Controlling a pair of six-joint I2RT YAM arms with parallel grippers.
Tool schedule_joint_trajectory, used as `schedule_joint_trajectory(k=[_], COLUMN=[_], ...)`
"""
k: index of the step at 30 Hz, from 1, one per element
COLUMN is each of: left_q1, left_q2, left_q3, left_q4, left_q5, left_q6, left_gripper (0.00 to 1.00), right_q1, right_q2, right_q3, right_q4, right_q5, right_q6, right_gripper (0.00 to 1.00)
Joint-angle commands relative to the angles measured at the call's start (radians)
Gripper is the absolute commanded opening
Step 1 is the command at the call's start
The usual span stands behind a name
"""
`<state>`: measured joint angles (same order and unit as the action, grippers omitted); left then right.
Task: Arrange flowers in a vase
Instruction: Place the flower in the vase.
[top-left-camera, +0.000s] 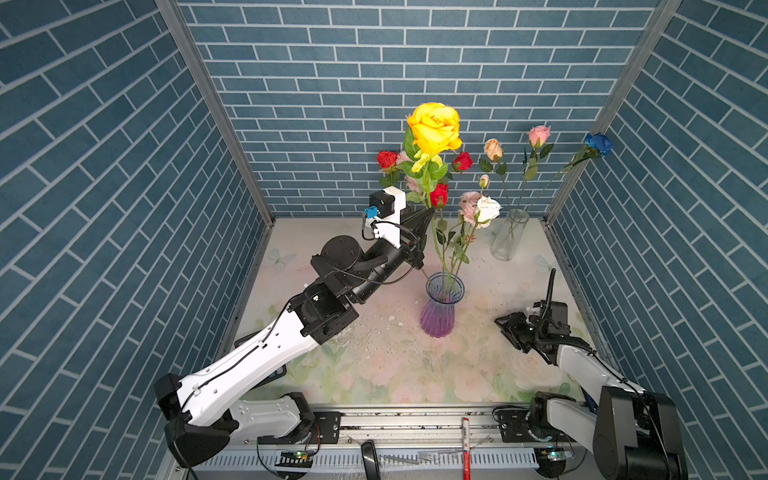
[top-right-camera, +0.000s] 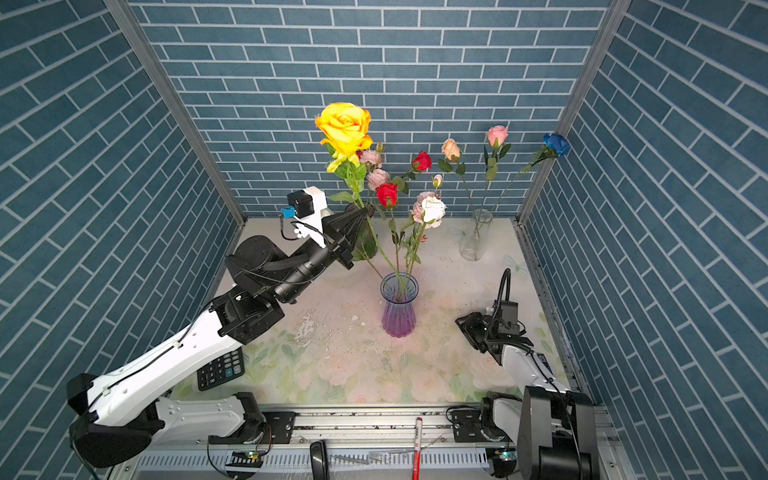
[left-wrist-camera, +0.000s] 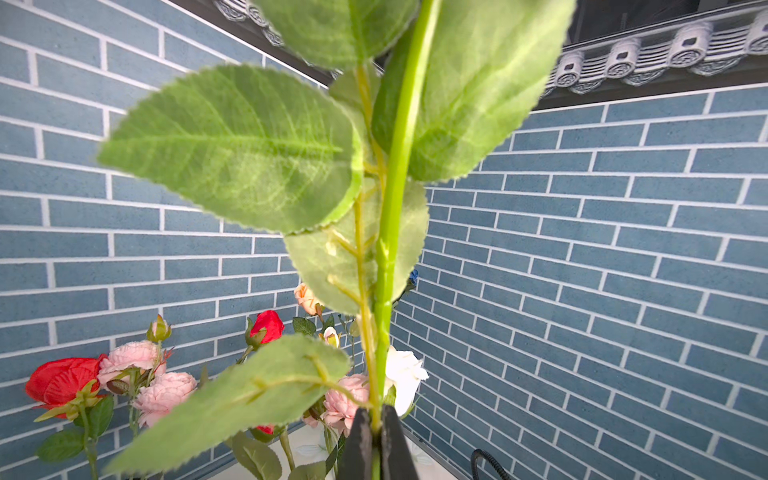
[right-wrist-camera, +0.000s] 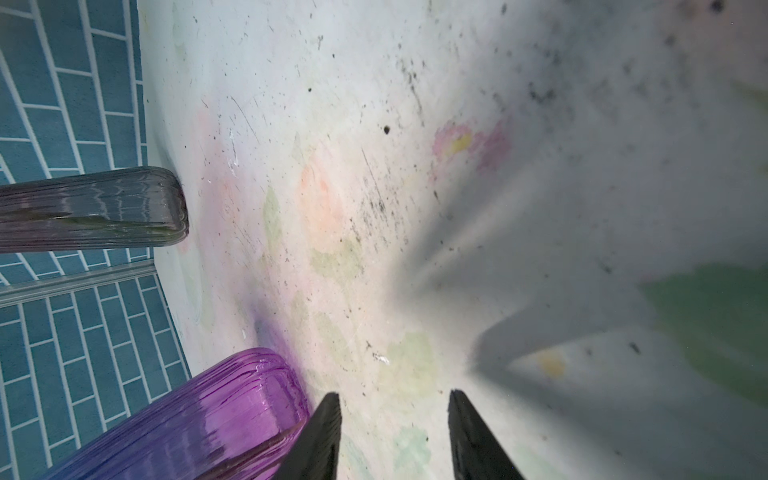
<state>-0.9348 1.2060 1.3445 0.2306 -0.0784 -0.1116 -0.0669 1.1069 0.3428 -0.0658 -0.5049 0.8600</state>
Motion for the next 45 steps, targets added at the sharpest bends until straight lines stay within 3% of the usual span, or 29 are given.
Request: schedule_joint_trajectory(k=[1, 22, 25, 27, 30, 35, 45], left_q1=[-0.007, -0.028, -0.028, -0.028, -0.028, -0.029, -0.027], left_q2=[0.004, 0.053, 0.044, 0.030, -0.020, -0.179, -0.485], left_q3=[-0.014, -0.192, -0.185, -0.187, -0.206, -0.303, -0.517], left_q4=[0.035, 0.164, 0.143, 0.128, 0.092, 0.027, -0.149], left_q5=[0.023, 0.020, 0.032, 0.031, 0.007, -0.080, -0.296], left_q6=[0.029, -0.113, -0.106, -0.097, -0.082, -0.059, -0.092], left_gripper=[0.00, 0.02, 0.27, 0.55, 0.75, 0.86, 0.93], right_q1=[-0.006, -0.012, -0.012, -0.014, -0.013, -0.015, -0.016], right_q2=[-0.009, -0.009, -0.007, -0.007, -0.010, -0.012, -0.001], right_q3=[-0.014, -0.018, -0.018, -0.018, -0.019, -0.021, -0.020], right_q4=[0.006, 0.011, 0.012, 0.014, 0.014, 0.014, 0.024], right_q5=[-0.007, -0.014, -0.015, -0.015, -0.017, -0.018, -0.024], right_q6=[0.028, 0.030, 0.030, 0.029, 0.030, 0.029, 0.031], right_gripper=[0.44, 0.44, 0.44, 0.44, 0.44, 0.44, 0.44])
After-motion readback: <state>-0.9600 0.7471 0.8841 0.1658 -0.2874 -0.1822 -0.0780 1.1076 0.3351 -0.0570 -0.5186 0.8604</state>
